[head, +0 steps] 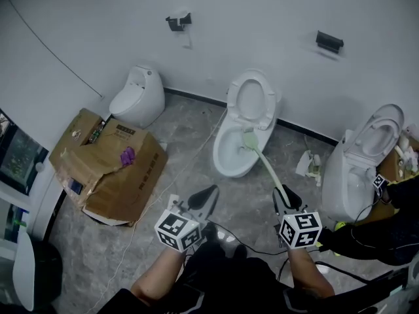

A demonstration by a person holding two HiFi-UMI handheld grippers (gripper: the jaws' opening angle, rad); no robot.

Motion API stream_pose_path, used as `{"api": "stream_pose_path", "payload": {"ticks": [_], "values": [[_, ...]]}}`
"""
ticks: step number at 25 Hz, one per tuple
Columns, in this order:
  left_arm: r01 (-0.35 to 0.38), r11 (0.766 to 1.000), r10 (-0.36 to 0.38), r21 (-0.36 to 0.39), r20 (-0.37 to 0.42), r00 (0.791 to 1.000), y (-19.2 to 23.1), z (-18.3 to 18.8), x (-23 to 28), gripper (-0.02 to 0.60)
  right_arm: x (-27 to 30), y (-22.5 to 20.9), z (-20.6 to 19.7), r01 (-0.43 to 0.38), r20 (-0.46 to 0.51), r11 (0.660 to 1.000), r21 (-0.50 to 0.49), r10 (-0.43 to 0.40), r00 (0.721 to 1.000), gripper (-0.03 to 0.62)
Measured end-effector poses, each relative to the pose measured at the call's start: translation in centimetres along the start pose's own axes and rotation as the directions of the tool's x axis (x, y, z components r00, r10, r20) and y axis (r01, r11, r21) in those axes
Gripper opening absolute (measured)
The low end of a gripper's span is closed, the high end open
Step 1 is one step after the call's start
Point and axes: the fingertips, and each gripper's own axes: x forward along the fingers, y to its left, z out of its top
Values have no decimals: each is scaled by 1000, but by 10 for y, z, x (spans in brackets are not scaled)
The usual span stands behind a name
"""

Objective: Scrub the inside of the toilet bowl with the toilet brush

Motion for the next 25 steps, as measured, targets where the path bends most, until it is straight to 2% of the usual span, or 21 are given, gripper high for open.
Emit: {"api": "stream_pose_path", "payload": {"ticks": [25], "values": [[89, 996, -89, -17, 26, 996, 157, 31, 47, 8, 143, 41, 53, 73, -9, 997, -31, -73, 997, 106]]}}
